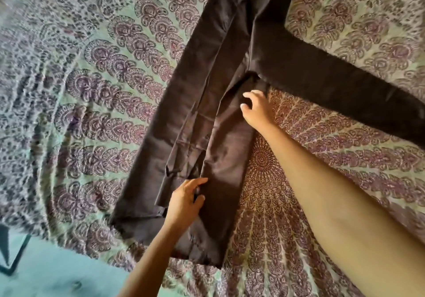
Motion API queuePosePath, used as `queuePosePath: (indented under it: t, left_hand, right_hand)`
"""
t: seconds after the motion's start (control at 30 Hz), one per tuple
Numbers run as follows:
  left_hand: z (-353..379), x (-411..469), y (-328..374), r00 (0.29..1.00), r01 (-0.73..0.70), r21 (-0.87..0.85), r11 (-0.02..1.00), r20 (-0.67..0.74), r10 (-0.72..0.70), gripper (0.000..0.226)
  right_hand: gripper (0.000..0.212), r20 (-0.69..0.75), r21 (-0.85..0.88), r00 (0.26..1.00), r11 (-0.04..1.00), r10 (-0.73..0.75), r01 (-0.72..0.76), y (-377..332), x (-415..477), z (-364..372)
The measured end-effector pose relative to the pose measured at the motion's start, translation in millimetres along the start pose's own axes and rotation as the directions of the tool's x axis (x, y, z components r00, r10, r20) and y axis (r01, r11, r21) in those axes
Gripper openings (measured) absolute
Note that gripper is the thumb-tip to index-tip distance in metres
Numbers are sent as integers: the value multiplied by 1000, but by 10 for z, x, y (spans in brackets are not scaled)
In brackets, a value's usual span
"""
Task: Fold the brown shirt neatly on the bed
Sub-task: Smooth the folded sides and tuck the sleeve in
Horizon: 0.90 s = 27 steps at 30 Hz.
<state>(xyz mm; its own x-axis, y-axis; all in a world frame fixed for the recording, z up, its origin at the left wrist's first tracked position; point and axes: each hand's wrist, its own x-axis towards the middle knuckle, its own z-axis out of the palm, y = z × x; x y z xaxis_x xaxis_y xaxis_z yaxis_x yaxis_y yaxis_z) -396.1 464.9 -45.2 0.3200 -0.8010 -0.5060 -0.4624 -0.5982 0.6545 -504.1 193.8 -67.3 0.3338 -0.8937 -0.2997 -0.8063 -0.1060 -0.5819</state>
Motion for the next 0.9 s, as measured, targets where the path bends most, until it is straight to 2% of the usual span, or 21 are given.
queuePosePath:
  t: [0.07, 0.13, 0.2, 0.3, 0.37, 0.4, 0.5, 0.57, 0.63, 0.7, 0.8, 0.9]
  left_hand:
    - [37, -45, 28, 997, -64, -8, 998, 35, 64, 57]
    - [83, -82, 47, 993, -93, -20, 995, 65, 94, 67]
    - [116, -114, 68, 992, -94, -31, 995, 79, 97, 74]
    - [172, -152, 131, 981, -157, -20, 987, 110, 159, 78]
    - [192, -169, 199, 969, -202, 7, 979, 143, 199, 77]
    - [203, -169, 233, 967, -208, 19, 978, 156, 202, 77]
    - [244, -183, 277, 972, -202, 19, 979, 130, 198, 77]
    - [247, -200, 246, 989, -147, 10, 989, 27, 147, 75]
    - [230, -189, 197, 992, 16, 52, 999, -123, -9, 68]
    - [200, -169, 138, 961, 193, 186, 963, -232, -148, 60]
    - [236, -108, 174, 949, 235, 372, 898, -288, -129, 49]
    - [319, 83, 478, 951, 195, 384, 903, -300, -78, 43]
  right_hand:
    - [41, -113, -122, 989, 989, -96, 82, 20, 23, -31]
    - [52, -107, -256, 967, 946, -232, 198, -22, 83, -78]
    - [70, 32, -382, 937, 862, -349, 334, -133, 172, -131]
    - [89, 295, -530, 870, 690, -394, 493, -357, 365, -208]
    - [83, 382, -589, 842, 602, -380, 539, -423, 490, -203]
    - [74, 398, -598, 844, 596, -359, 536, -424, 529, -195]
    - [47, 359, -581, 879, 662, -312, 473, -332, 576, -184]
    - [47, 317, -521, 894, 729, -318, 444, -247, 574, -211]
    - [57, 262, -460, 900, 775, -349, 434, -148, 509, -271]
    - [60, 140, -450, 920, 804, -366, 389, 10, 387, -342]
    - [50, -99, -430, 975, 893, -197, 137, 445, 174, -554]
    - [36, -274, -411, 960, 895, 61, -174, 1009, -29, -851]
